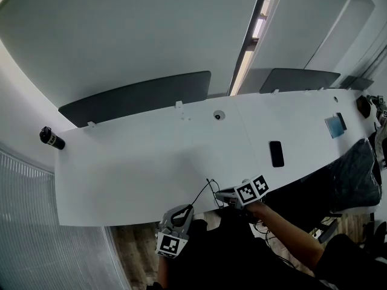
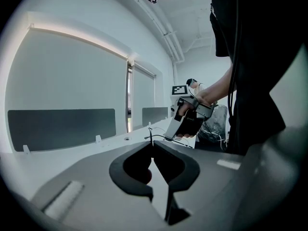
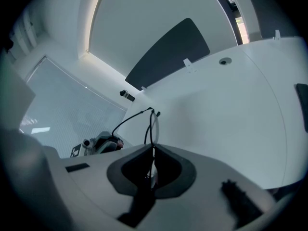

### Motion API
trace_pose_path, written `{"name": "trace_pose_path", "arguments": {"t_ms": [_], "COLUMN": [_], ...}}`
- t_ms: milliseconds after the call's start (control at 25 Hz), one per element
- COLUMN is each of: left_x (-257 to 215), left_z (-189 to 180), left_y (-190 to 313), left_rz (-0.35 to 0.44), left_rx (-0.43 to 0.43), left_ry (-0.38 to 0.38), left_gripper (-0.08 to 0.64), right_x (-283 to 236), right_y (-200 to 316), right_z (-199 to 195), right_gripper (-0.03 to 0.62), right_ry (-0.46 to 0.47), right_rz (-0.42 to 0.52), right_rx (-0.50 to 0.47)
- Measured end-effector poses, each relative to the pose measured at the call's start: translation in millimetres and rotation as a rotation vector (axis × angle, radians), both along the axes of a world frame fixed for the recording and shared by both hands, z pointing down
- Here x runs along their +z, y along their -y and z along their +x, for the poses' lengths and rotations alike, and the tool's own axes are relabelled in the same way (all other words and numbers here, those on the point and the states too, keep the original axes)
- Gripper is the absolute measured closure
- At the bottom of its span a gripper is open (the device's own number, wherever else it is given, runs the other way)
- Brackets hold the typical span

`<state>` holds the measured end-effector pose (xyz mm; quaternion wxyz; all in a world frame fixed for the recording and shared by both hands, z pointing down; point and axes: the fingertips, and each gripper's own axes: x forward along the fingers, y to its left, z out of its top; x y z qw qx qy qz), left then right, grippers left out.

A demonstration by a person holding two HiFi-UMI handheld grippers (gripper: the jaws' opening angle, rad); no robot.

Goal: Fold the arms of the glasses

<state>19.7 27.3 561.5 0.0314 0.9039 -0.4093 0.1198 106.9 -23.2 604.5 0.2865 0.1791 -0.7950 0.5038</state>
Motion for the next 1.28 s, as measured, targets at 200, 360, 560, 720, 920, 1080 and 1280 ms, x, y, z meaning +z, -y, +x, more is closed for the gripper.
{"name": "trace_pose_path", "arguments": {"t_ms": [200, 360, 560, 720, 920, 1080, 1280], "left_x": [-0.9, -3.3, 0.2, -12.5, -8.6, -6.9, -8.2], "left_z": [-0.1, -1.7, -4.8, -11.5, -15.5, -20.0, -31.7], "left_y": [1.1, 3.2, 3.5, 8.7, 10.0, 13.0, 16.7], "left_rz": [-0.010, -0.012, 0.024, -0.021, -0.005, 0.005, -0.002], "left_rx": [-0.017, -0.030, -0.015, -0.089, -0.086, -0.099, -0.170], "left_ry": [-0.011, -0.013, 0.018, -0.053, -0.019, -0.010, -0.002], "left_gripper": [0.537, 0.537, 0.537, 0.537, 0.537, 0.535, 0.534], "right_x": [2.6, 2.5, 3.1, 3.7, 4.3, 5.4, 6.2], "right_y": [-2.3, -2.5, -2.7, -3.9, -4.5, -3.7, -5.7], "right_z": [4.4, 5.2, 3.6, 2.6, 1.0, -1.1, -6.5], "right_gripper": [0.574, 0.574, 0.574, 0.574, 0.574, 0.574, 0.574], "right_ry": [-0.006, -0.010, -0.014, -0.010, -0.010, -0.016, -0.021], "right_rz": [-0.002, -0.002, -0.002, -0.008, -0.014, -0.014, -0.016], "right_rx": [-0.002, -0.008, -0.020, -0.024, -0.028, -0.038, -0.048]}}
